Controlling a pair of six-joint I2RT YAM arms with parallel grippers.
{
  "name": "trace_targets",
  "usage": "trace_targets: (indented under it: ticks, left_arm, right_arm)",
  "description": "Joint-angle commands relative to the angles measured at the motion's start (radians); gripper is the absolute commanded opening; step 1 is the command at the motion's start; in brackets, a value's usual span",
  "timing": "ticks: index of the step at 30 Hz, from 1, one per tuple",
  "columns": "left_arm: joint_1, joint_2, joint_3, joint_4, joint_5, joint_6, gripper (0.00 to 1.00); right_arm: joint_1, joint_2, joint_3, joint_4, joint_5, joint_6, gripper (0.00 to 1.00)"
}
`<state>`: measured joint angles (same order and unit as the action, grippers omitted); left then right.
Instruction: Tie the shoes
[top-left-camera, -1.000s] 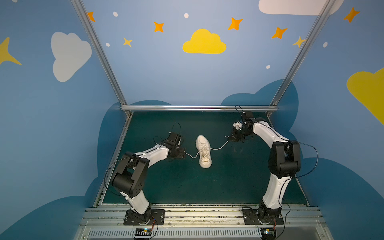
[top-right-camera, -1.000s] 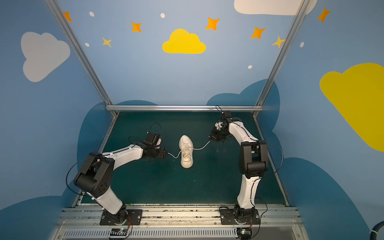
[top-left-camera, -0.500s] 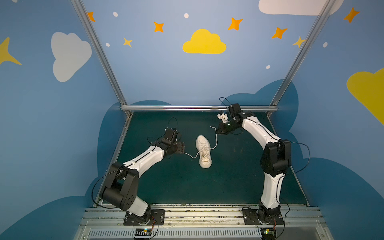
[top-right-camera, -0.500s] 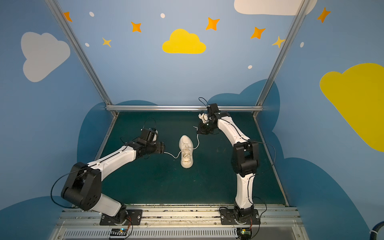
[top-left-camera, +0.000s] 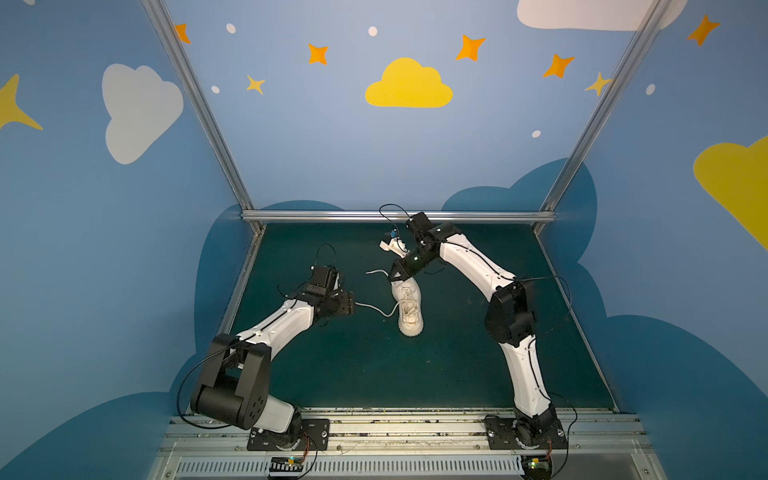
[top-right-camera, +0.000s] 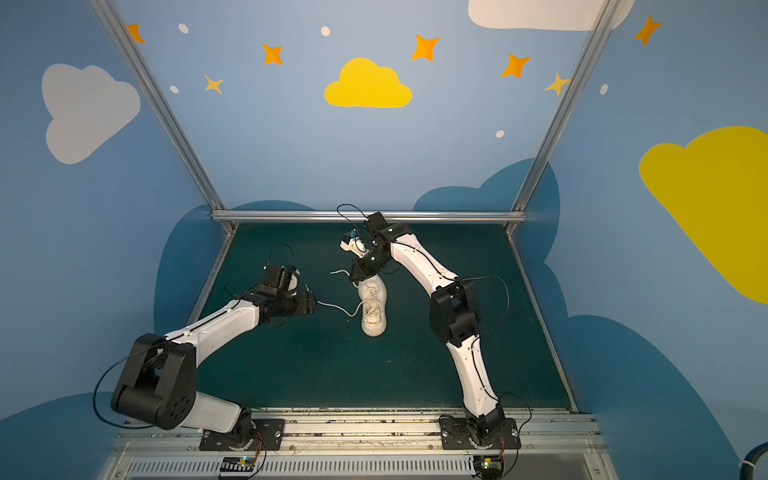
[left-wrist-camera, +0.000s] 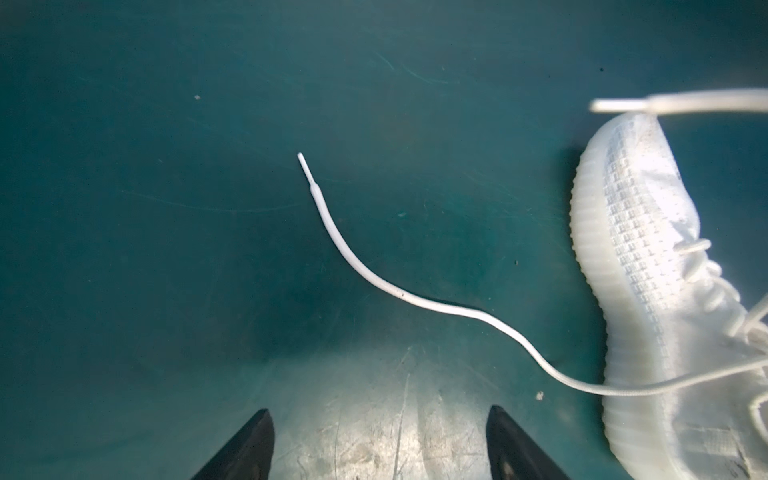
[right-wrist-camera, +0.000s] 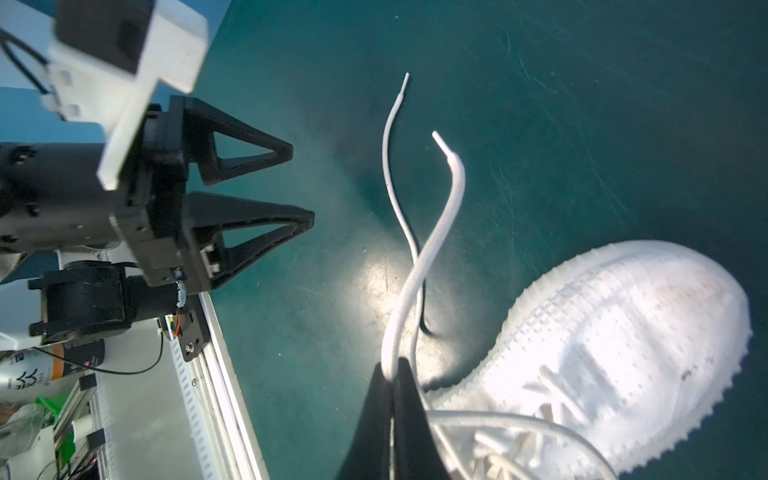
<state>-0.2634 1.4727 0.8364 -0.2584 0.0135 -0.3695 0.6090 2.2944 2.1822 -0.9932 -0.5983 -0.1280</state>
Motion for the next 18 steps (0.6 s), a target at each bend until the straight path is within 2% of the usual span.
trace_targets:
  ticks: [1, 5, 9, 11, 13, 14, 18]
  left_arm:
    - [0.005, -0.018, -0.021, 0.030, 0.039, 0.004, 0.80]
    - [0.005, -0.001, -0.020, 0.033, 0.066, 0.016, 0.80]
    - [0.004, 0.020, -0.010, 0.036, 0.078, 0.025, 0.81]
    - [0.005, 0.026, -0.002, 0.040, 0.086, 0.026, 0.81]
    - [0.003, 0.028, 0.003, 0.048, 0.089, 0.022, 0.81]
    - [0.004, 0.032, 0.006, 0.050, 0.091, 0.022, 0.81]
    - [0.004, 0.053, 0.024, 0.057, 0.110, 0.020, 0.82]
  right_arm:
    - [0.014, 0.045, 0.049, -0.018, -0.021, -0.001, 0.00]
    - [0.018, 0.096, 0.079, 0.018, 0.006, 0.050, 0.00]
    - [0.043, 0.137, 0.093, 0.038, 0.017, 0.007, 0.00]
    - [0.048, 0.158, 0.117, 0.027, 0.037, 0.023, 0.21]
    - [0.042, 0.169, 0.147, 0.002, 0.039, 0.057, 0.35]
    - [0.041, 0.168, 0.156, -0.010, 0.039, 0.059, 0.40]
    - [0.043, 0.135, 0.153, -0.018, 0.053, 0.056, 0.47]
